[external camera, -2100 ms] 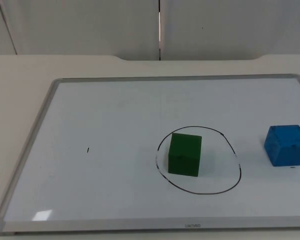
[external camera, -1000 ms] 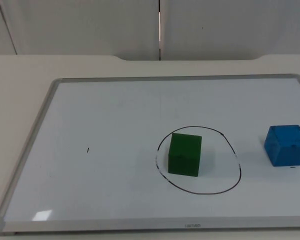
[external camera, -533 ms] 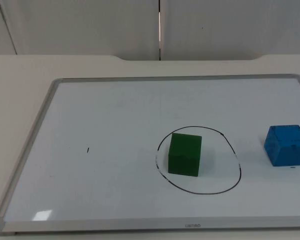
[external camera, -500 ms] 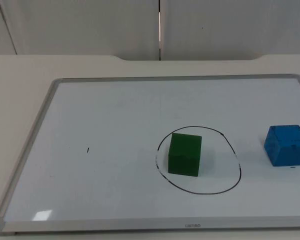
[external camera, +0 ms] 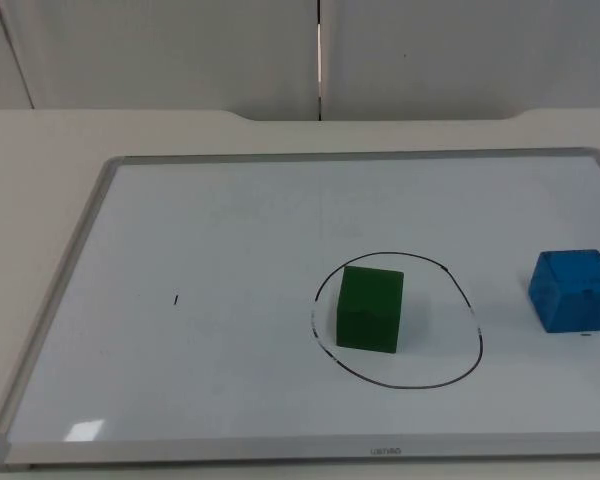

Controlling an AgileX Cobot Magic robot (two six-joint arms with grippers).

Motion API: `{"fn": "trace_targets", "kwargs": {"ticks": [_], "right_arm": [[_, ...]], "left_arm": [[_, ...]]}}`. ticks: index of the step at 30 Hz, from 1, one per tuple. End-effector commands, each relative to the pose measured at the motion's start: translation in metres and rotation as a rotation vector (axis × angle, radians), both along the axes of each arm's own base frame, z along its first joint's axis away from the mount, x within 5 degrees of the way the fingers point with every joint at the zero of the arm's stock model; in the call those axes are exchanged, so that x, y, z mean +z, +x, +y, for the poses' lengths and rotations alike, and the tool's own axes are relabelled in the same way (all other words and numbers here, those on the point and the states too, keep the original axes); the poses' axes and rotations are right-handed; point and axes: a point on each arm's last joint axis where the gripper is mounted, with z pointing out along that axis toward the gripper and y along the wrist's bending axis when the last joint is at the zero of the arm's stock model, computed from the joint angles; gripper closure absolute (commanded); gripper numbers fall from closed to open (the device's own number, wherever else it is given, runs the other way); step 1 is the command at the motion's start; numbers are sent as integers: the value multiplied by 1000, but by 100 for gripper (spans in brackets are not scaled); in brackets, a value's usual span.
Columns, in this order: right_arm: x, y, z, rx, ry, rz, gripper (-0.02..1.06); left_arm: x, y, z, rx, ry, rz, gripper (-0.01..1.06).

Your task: Push the two cubes into the marked area.

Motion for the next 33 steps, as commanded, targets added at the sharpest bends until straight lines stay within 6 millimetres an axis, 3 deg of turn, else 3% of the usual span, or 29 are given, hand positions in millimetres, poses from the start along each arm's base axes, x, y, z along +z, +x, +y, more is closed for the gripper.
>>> {"fn": "trace_targets", "kwargs": {"ticks": [1,5,16,21,33], "right_arm": [[-17,19,0,-14,3,33,104],[-56,46,3,-28,8,127,104],[-114,74,5,-39,7,212,104],[-129,85,6,-53,17,180,104],[-141,120,9,-52,7,246,104]], "left_arm": [[-1,0,0,7,-4,4,105],[-1,0,0,7,-4,4,105],[-1,0,0,7,-4,4,105],[-1,0,0,7,-4,4,105],[-1,0,0,7,-4,4,105]]}}
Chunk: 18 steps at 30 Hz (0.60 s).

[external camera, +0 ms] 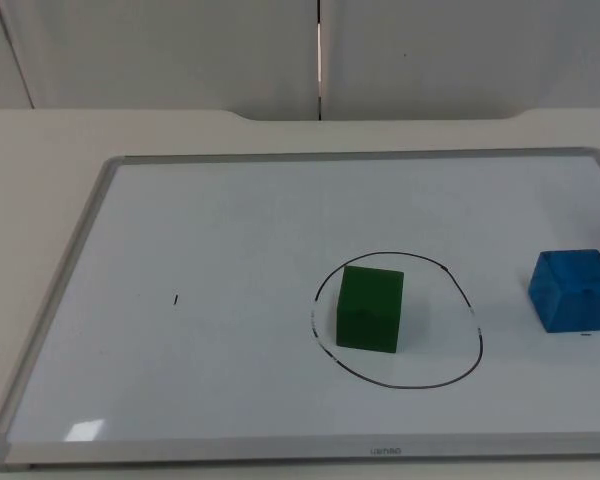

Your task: Push the two cubes into the marked area.

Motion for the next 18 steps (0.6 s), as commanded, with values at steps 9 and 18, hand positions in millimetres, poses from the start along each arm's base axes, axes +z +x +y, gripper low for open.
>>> {"fn": "trace_targets", "kwargs": {"ticks": [9,18], "right_arm": [[-20,7,-1,30,-17,43,104],[-22,14,8,34,2,-38,104]], "left_arm": [[-1,0,0,6,-5,0,105],[-1,0,0,6,-5,0,105]]}}
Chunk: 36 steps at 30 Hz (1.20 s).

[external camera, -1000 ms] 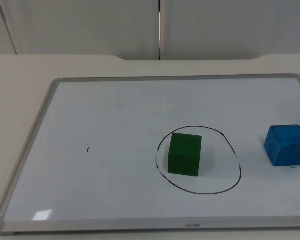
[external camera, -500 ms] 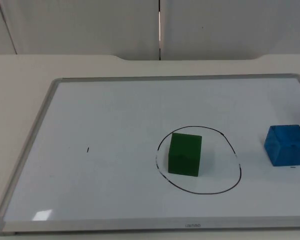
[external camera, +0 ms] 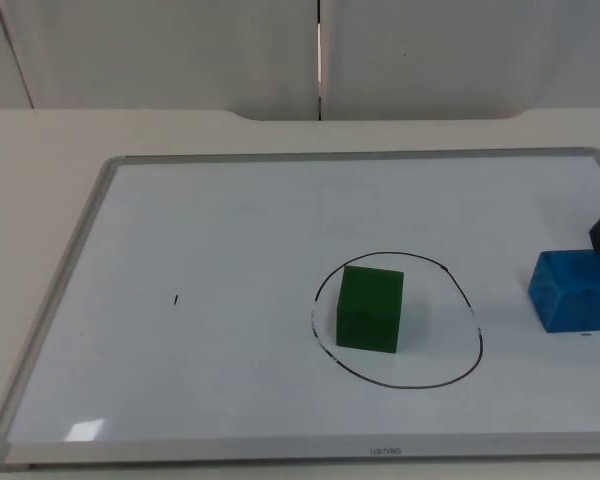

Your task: Push the two cubes into the marked area.

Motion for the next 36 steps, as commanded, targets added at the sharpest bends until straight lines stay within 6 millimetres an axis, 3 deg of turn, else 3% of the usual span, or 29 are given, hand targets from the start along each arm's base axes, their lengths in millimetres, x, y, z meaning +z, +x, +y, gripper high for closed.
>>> {"fn": "trace_targets", "kwargs": {"ticks": [1,27,36], "right_arm": [[1,2,4,6,7,-24,104],[-3,-1,16,58,-1,4,104],[-3,-4,31,100,-2,10,104]], "left_arm": [[-1,0,0,6,-5,0,105],[-1,0,0,6,-5,0,105],[-1,0,0,6,-5,0,105]]}}
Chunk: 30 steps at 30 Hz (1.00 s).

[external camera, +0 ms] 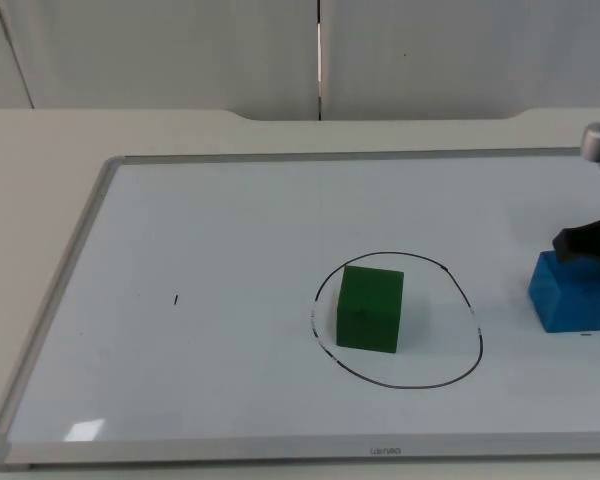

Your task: Push the two cubes into the marked area.

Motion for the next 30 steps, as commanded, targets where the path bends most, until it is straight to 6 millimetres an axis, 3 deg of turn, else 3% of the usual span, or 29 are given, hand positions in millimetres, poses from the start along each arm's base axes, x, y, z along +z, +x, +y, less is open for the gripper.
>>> {"fn": "trace_targets", "kwargs": {"ticks": [1,23,30], "right_arm": [[1,-1,3,17,-4,8,104],[0,-4,3,10,-6,45,104],[-1,-6,11,27,-3,48,104]], "left_arm": [[-1,0,0,6,-4,0,105],[-1,0,0,6,-4,0,105],[-1,0,0,6,-4,0,105]]}}
